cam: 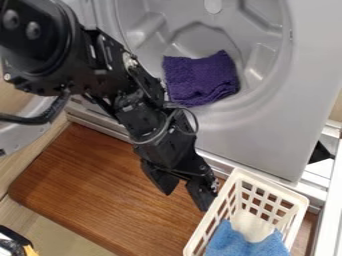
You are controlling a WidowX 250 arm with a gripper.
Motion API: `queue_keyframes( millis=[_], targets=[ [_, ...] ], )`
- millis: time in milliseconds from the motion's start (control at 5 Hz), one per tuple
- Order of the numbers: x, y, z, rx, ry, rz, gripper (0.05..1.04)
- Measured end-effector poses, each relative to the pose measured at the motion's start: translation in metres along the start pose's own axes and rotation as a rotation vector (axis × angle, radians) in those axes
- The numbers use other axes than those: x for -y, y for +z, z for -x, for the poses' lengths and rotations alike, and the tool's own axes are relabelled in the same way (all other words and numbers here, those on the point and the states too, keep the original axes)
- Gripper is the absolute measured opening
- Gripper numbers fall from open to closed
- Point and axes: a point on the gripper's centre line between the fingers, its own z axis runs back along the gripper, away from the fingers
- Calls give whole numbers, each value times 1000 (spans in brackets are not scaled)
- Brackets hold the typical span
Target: Move the white object and the blue towel
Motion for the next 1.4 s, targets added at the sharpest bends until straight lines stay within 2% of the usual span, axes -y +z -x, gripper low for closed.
queue_keyframes(
  millis=[200,400,800,1000,1200,1400],
  targets=[
    [-1,-4,2,-13,9,4,1001],
    [1,-29,-9,-25,-39,25,1001],
    [-1,-63,-16,-35,-77,-45,1001],
    [0,-72,-17,-20,-85,-102,949],
    [-2,-87,-12,-30,-97,-170,663],
    [1,-89,-14,-26,-78,-248,361]
  ],
)
